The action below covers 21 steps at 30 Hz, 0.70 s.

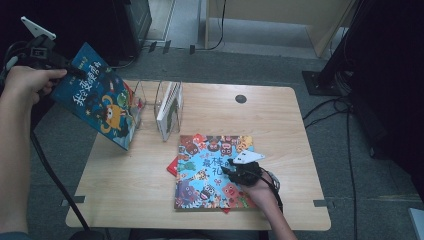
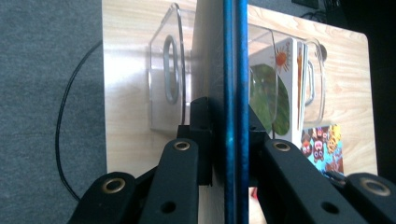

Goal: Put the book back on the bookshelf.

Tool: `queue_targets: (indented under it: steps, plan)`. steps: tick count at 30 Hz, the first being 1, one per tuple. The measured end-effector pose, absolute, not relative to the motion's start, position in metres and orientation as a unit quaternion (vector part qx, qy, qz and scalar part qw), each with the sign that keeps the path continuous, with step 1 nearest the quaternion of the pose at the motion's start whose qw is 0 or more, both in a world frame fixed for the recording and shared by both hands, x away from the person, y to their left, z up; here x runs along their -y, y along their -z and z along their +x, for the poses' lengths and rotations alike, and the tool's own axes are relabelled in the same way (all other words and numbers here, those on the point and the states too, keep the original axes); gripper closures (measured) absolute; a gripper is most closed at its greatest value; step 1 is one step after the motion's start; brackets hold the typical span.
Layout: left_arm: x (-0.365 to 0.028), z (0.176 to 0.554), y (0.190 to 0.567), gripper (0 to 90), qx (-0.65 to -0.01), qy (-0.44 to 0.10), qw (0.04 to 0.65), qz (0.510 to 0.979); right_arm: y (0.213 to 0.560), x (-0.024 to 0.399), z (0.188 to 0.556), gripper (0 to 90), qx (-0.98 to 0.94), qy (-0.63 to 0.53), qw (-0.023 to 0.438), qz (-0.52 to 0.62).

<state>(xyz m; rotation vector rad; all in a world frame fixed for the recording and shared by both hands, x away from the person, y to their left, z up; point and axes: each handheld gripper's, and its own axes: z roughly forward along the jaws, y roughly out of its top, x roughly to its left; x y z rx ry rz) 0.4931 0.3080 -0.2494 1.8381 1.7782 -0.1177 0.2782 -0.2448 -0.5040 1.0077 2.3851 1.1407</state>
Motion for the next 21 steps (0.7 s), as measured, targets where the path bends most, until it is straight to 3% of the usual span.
queue_targets:
  steps: [13, 21]
  plan:
    - [-0.316, 0.501, 0.267, 81.2, -0.664, 0.048, 0.295, 0.685, 0.504, 0.244, 0.276, 57.7, -0.830, -0.397, 0.159, 0.359]
    - [-0.319, 0.495, 0.265, 72.8, -0.648, 0.047, 0.306, 0.696, 0.504, 0.244, 0.276, 57.6, -0.830, -0.396, 0.159, 0.359]
